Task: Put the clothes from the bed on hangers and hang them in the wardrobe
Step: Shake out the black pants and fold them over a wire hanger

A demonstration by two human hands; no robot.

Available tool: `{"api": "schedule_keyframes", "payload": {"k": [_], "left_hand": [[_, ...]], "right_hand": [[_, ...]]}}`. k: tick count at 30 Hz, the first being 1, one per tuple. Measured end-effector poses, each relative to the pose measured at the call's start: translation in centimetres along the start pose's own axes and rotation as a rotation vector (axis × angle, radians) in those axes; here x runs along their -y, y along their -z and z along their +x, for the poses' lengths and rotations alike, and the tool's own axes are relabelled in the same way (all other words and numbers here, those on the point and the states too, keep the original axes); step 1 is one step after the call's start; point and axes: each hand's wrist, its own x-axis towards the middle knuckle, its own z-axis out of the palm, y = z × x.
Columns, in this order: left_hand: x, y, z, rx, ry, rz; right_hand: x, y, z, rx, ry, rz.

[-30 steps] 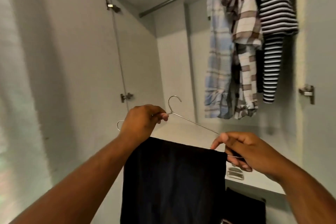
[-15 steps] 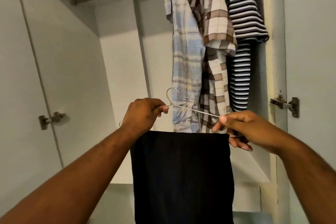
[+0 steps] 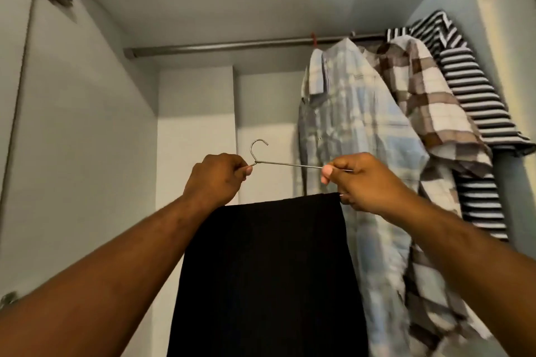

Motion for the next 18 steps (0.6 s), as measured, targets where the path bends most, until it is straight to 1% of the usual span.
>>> {"api": "schedule_keyframes", "payload": {"k": [3,6,11,13,16,18], "left_hand": [[2.8,0.5,3.8,-0.044,-0.076,0.015],[4.6,1.0,7.0,-0.096,-0.156,0.018],[6.4,1.3,9.4,-0.128,-0.256,0.065],[6.9,1.2,9.8,-0.154,-0.270,0.094],[7.3,1.2,10.8,-0.188,-0.267,0.116],[7.2,1.5,11.6,-0.205,-0.273,0.132]], "right_hand": [[2.7,-1.8,5.3,-0.080,0.043,-0.155],[4.9,-2.3,11.2,-0.171,0.043,-0.318],[7.2,-2.8,19.6,-0.308,0.068,-0.450],[8.2,-2.8,23.2,-0.363,0.090,-0.523],[9.6,-2.2,27.9,-0.410,0.060,-0.669],[10.5,-1.9,29.6,-0.454,0.083,-0.766]]}}
